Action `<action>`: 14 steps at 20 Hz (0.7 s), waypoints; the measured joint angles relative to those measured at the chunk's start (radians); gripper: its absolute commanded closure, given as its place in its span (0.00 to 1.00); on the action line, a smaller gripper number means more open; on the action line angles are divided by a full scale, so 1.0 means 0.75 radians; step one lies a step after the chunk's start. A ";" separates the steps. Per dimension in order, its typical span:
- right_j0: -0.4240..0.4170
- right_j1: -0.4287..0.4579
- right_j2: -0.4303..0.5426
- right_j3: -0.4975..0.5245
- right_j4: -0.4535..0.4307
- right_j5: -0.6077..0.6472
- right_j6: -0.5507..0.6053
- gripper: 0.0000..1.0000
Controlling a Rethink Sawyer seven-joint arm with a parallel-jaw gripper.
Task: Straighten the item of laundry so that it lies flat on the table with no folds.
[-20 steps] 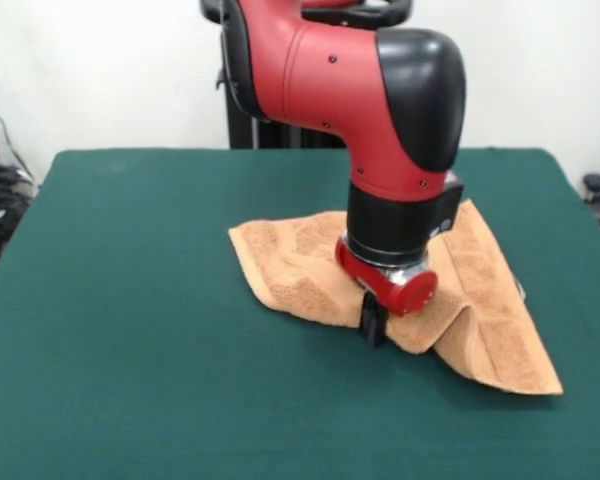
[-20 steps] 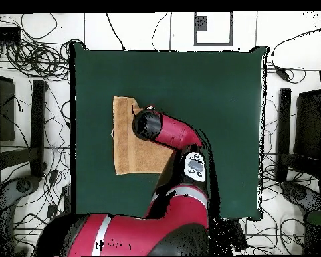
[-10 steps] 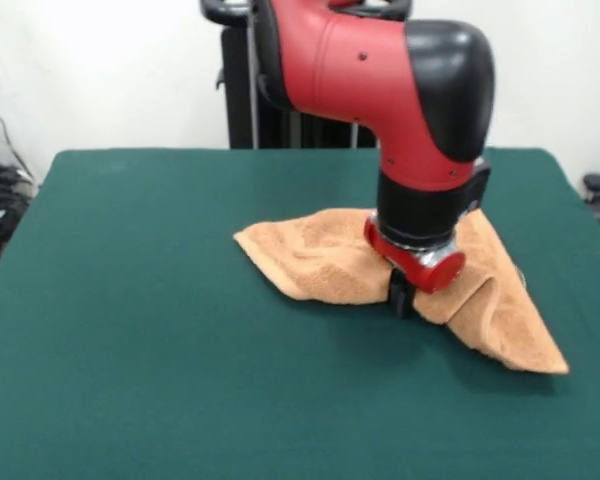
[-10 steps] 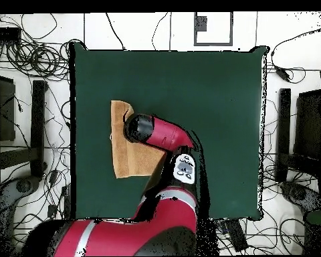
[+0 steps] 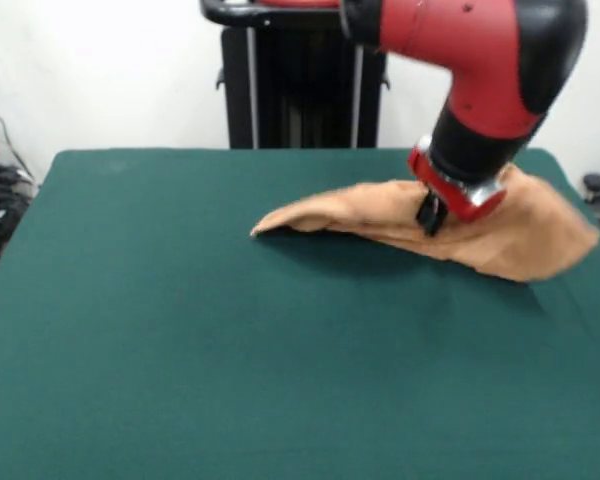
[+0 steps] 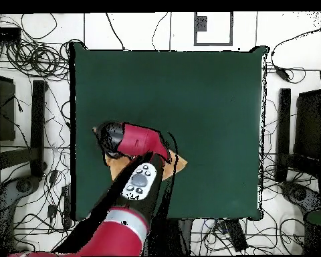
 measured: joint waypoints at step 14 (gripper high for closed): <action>0.022 0.093 -0.317 -0.095 -0.192 -0.105 0.056 1.00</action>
